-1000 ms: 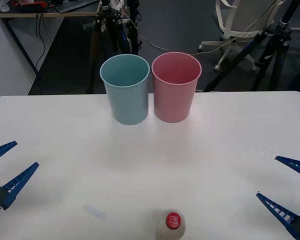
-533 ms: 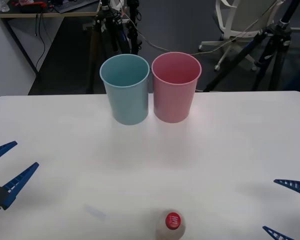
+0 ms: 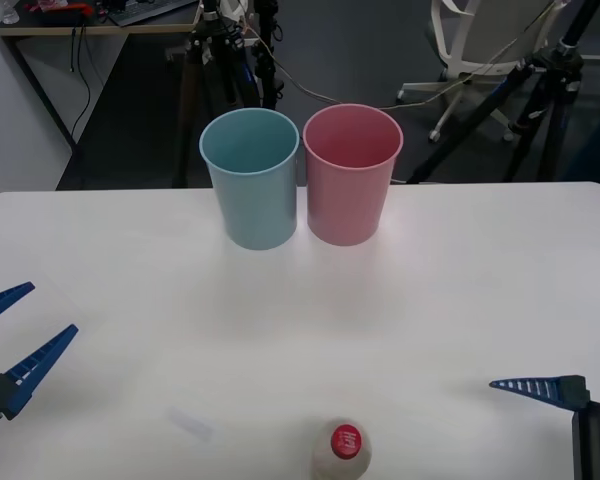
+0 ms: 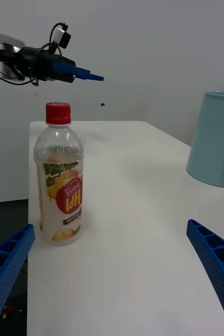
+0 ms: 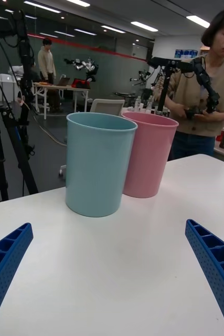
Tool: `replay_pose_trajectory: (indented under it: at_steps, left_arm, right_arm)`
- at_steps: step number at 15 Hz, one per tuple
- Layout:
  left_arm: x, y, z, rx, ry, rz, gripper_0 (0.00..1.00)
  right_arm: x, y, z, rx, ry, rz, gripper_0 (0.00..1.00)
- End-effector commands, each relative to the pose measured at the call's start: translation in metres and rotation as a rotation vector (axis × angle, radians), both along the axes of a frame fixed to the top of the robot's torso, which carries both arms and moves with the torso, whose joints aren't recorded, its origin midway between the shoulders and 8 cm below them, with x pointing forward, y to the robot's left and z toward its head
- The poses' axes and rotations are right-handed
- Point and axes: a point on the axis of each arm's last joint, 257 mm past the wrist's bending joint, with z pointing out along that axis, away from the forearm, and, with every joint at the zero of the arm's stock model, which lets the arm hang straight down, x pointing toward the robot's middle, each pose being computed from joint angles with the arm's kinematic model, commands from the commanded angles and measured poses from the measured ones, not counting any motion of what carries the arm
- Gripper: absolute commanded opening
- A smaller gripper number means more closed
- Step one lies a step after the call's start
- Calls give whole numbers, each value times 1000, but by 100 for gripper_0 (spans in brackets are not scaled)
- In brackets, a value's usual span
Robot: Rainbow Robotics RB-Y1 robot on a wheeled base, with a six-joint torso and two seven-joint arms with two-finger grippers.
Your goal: Grasp the object on the table and drop it into the matching bin: aluminum can to the light blue bin, PET bottle to the pink bin.
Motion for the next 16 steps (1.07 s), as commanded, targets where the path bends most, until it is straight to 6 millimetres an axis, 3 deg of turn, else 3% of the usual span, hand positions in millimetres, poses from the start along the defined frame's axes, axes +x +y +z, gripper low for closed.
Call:
replay_pose_trajectory:
  at_steps: [1, 8, 16]
  left_arm:
    - [0, 0, 0, 0, 0, 0, 100]
    - [0, 0, 0, 0, 0, 0, 100]
    - [0, 0, 0, 0, 0, 0, 100]
  right_arm:
    - [3, 19, -12, 9, -14, 68, 100]
    - [7, 57, -39, 10, 42, 155, 100]
    - [14, 106, -52, -15, 41, 159, 100]
